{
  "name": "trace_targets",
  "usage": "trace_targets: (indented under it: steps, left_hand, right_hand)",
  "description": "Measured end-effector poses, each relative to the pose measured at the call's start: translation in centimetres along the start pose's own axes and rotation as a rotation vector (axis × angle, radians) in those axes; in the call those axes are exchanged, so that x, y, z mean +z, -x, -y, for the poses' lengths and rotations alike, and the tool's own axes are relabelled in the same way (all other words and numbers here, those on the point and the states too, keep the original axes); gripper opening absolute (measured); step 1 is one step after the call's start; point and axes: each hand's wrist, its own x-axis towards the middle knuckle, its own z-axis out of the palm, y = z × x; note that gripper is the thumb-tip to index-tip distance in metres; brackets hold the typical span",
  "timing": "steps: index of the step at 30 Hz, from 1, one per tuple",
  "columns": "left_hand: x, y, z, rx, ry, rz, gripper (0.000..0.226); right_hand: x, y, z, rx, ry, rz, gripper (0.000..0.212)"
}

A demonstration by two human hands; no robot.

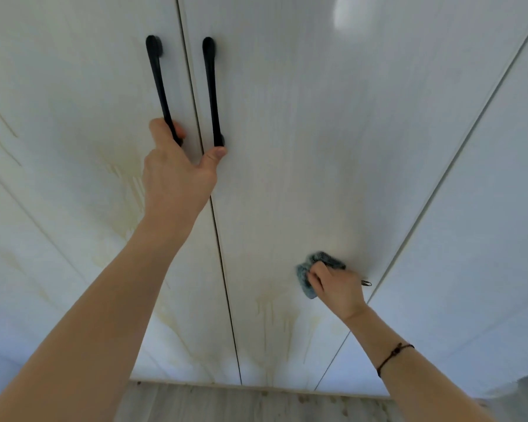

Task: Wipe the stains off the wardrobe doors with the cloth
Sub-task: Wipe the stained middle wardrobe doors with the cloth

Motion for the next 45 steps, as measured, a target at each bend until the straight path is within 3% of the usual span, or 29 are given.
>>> trace_targets:
  steps: [2, 7, 10, 12, 14, 16, 19, 22, 26, 29, 32, 36, 39, 42, 45]
  left_hand:
    - [-0.2, -0.2, -0.1, 0.004, -0.007, 0.0, 0.062]
    - [0.1, 0.2, 0.0, 0.0, 0.0, -0.018, 0.062]
    - [0.3, 0.6, 0.0, 0.009, 0.004, -0.033, 0.061]
    - [0.4, 0.6, -0.1, 0.007, 0.007, -0.038, 0.061]
    - [0.4, 0.6, -0.3, 0.003, 0.013, -0.034, 0.061]
    - [0.3, 0.6, -0.4, 0.006, 0.017, -0.031, 0.061]
    - [0.0, 0.8, -0.5, -0.004, 0.025, -0.027, 0.061]
    - [0.0, 0.8, -0.7, -0.017, 0.035, -0.03, 0.062]
    - [0.2, 1.0, -0.9, -0.037, 0.044, -0.041, 0.062]
    - [-0.1, 0.9, -0.6, -0.062, 0.071, -0.027, 0.062]
    - [-0.2, 0.7, -0.6, -0.074, 0.067, -0.023, 0.061]
    - [0.4, 1.7, -0.8, -0.115, 0.097, -0.075, 0.064]
    - [0.6, 2.9, -1.0, -0.074, 0.065, -0.106, 0.071]
    - [-0.1, 2.3, -1.0, 0.045, -0.067, -0.206, 0.071]
    - [-0.4, 0.9, -1.8, 0.158, -0.199, -0.209, 0.047]
  right_hand:
    - [-2.0, -2.0, -1.0, 0.056, 0.024, -0.071, 0.04]
    - [-11.5, -10.9, -3.2, 0.396, -0.228, -0.548, 0.01]
    - [-12.8, -12.6, -3.6, 0.538, -0.354, -0.668, 0.009]
    - [-10.3, -10.3, -3.4, 0.376, -0.221, -0.552, 0.013]
    - [-6.6, -5.5, -3.6, 0.259, -0.12, -0.274, 0.027]
    - [-3.8, 0.2, -4.1, 0.251, -0.114, -0.005, 0.045]
    - [-2.1, 5.7, -5.8, 0.242, -0.078, 0.153, 0.052]
    - [-4.7, 3.0, -7.0, 0.296, -0.031, 0.053, 0.038]
    - [-13.0, -7.1, -7.6, 0.532, -0.128, -0.403, 0.014]
    - [-15.4, -11.4, -8.0, 0.578, -0.226, -0.592, 0.015]
    - [-12.7, -9.9, -7.8, 0.37, -0.057, -0.489, 0.021]
    - [-8.1, -2.2, -8.0, 0.105, 0.009, -0.04, 0.033]
    - [-6.5, 2.9, -8.6, 0.116, 0.049, 0.134, 0.032]
    - [-8.0, 1.5, -9.0, 0.209, 0.068, 0.076, 0.034]
    - [-12.7, -4.7, -9.0, 0.415, -0.003, -0.196, 0.02]
